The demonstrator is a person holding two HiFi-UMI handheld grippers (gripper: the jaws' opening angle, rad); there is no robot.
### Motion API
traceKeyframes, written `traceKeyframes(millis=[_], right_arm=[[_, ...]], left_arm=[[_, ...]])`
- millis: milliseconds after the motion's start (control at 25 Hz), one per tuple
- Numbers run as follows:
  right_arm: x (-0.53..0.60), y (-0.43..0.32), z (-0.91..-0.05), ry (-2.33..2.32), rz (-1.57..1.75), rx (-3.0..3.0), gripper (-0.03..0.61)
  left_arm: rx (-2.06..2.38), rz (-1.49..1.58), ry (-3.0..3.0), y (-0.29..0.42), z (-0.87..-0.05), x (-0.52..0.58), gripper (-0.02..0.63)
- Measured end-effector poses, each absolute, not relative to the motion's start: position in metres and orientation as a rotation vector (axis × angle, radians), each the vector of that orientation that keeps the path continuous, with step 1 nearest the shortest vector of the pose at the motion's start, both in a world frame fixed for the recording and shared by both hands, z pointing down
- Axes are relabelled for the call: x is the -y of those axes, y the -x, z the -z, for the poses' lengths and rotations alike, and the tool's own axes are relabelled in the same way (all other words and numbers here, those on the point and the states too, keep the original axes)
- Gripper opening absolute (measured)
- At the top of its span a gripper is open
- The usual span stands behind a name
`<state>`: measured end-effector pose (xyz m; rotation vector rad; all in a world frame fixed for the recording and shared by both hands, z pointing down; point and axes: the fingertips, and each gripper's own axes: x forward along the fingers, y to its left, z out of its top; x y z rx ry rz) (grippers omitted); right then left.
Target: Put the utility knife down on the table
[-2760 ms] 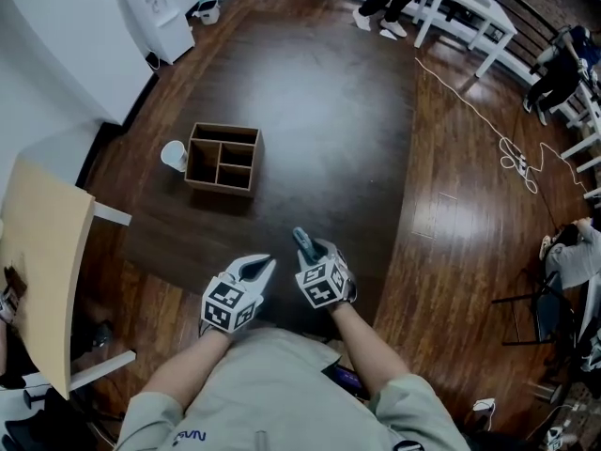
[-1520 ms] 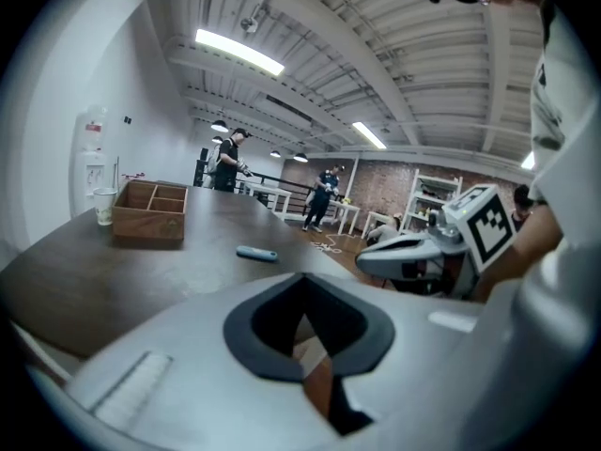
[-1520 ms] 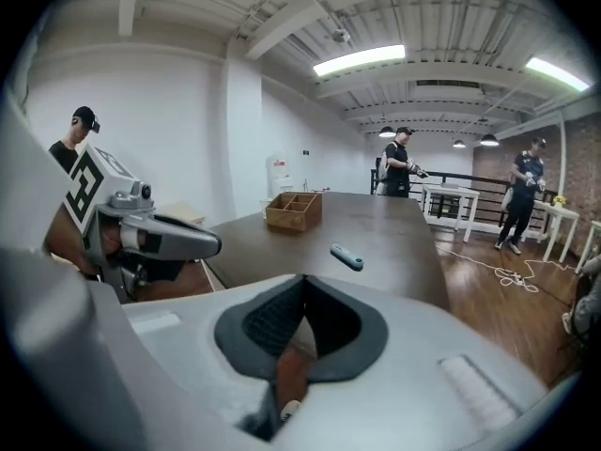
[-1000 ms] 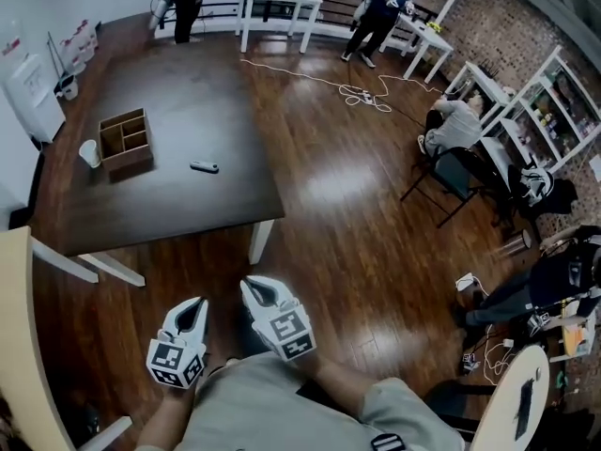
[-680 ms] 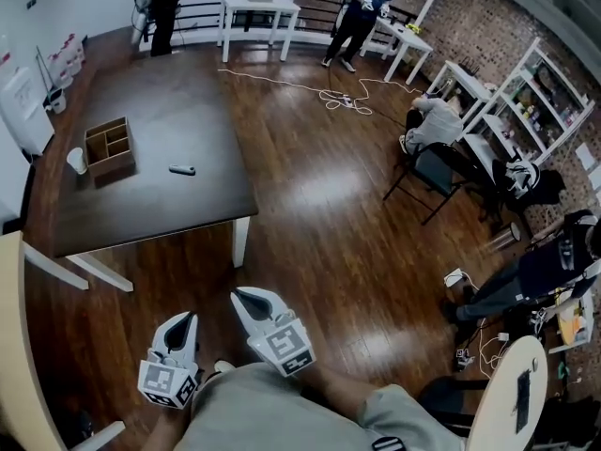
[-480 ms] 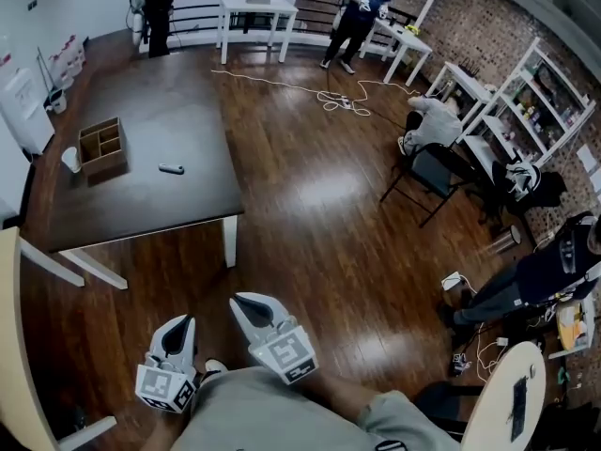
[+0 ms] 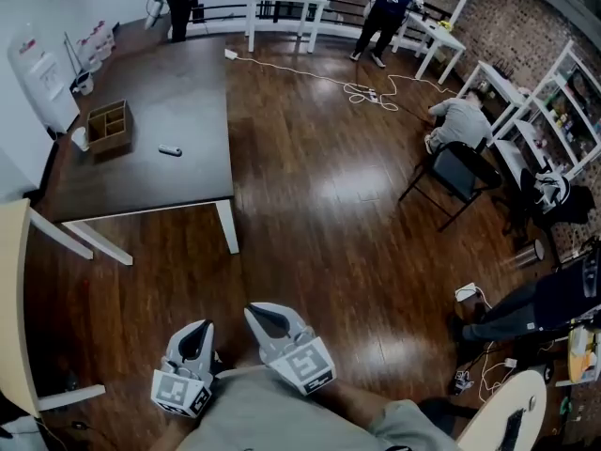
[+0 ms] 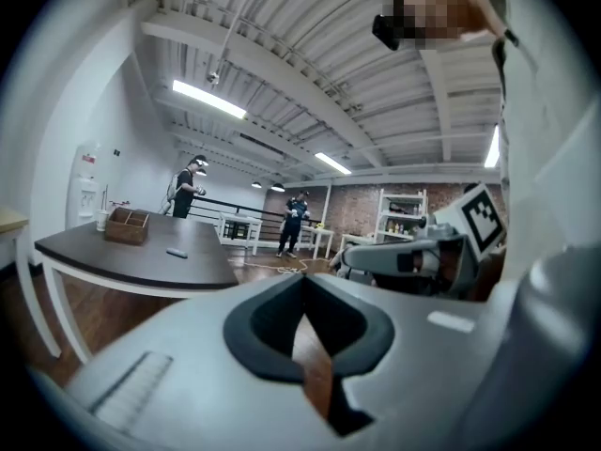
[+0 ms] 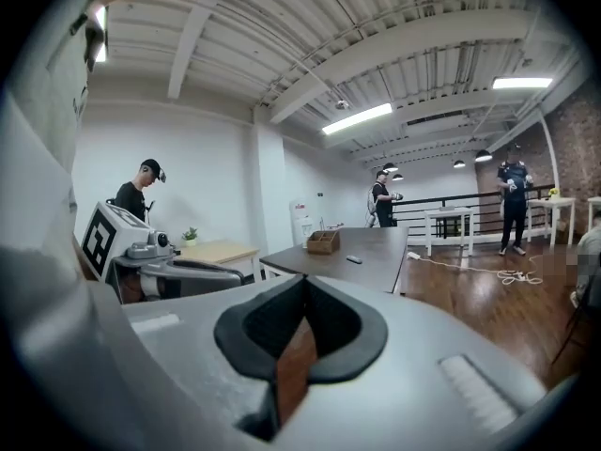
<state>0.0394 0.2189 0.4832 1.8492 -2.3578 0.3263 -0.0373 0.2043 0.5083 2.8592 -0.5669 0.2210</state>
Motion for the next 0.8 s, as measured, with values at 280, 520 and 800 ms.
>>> traceKeyframes(millis=[280, 520, 800], right_arm=[[-0.242, -0.038, -0.493, -1.732, -0.310, 2.444, 0.000], [-0.247, -0.035, -0.495, -1.679, -0.340, 2.489, -0.002], [-0.254, -0.037, -0.495, -1.663, -0.332, 2.498, -0.002]], left_arm=[[0.653, -0.259, -2.835, 0.032, -0.519, -0.223, -0.003], [0.661, -0.263, -2.833, 0.025, -0.520, -0.230, -0.004], [0.693, -0.243, -2.805, 0.026, -0.522, -0.235, -0.004]])
